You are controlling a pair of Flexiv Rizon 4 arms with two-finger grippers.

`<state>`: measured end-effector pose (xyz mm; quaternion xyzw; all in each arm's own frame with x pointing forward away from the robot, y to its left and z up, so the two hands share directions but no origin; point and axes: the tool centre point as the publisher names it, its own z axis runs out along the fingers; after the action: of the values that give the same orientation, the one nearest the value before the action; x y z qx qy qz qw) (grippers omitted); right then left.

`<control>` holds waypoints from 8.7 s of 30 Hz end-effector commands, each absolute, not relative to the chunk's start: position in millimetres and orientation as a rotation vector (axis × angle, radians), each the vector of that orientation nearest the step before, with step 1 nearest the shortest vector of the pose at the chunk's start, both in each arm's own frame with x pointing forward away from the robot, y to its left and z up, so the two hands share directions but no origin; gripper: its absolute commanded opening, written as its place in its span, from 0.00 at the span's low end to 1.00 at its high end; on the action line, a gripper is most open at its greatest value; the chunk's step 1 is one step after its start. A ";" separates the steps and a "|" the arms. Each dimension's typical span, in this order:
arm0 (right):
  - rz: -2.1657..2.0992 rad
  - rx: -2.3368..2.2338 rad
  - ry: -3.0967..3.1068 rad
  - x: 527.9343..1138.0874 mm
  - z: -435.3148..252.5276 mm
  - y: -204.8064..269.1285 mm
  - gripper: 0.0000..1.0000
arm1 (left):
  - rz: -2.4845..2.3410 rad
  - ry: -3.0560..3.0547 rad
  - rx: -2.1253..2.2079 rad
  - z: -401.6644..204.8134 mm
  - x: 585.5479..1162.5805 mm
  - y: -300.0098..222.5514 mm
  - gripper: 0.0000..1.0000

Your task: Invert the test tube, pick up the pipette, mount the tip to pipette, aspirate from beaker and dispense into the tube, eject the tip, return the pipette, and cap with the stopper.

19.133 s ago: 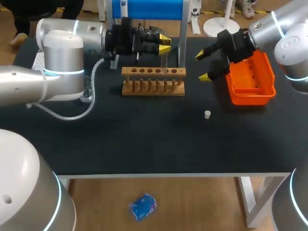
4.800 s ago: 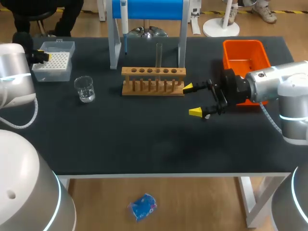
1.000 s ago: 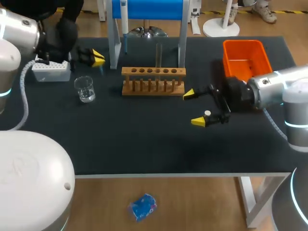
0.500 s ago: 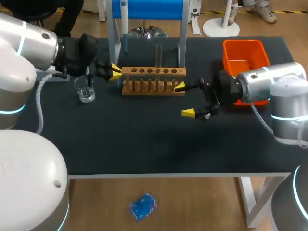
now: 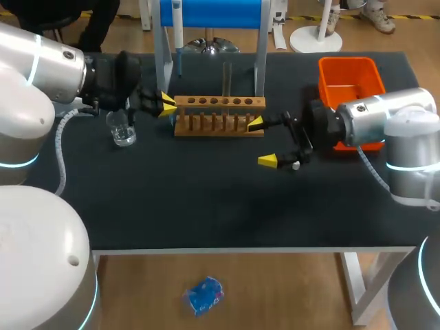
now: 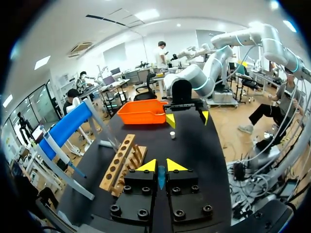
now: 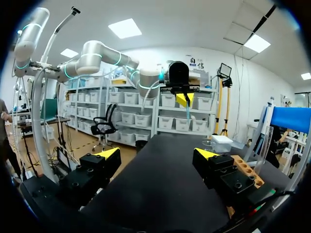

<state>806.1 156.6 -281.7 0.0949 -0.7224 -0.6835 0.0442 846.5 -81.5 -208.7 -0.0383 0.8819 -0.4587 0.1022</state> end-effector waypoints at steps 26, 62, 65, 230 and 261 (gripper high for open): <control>-2.083 0.249 -2.162 845.1 -288.9 215.8 1.00 | -1.397 2.704 0.008 -239.4 852.9 -172.8 0.00; -2.104 0.264 -2.122 852.4 -286.5 236.8 0.35 | -1.342 2.748 0.056 -249.3 853.1 -185.9 0.00; -2.108 0.262 -2.119 852.6 -286.6 236.8 0.32 | -1.349 2.756 0.053 -251.3 852.4 -187.5 0.00; -2.074 0.144 -2.251 782.3 -290.6 117.5 0.00 | -1.041 1.588 -1.337 -211.1 1186.6 -77.1 0.66; -2.074 0.144 -2.251 782.3 -290.6 117.5 0.00 | -1.007 1.558 -1.381 -216.9 1201.1 -74.5 0.43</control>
<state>783.0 118.0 -291.2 0.0471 -0.7334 -0.6770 0.0392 1197.0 -70.7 -213.6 -0.5449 0.6203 -0.3993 0.3987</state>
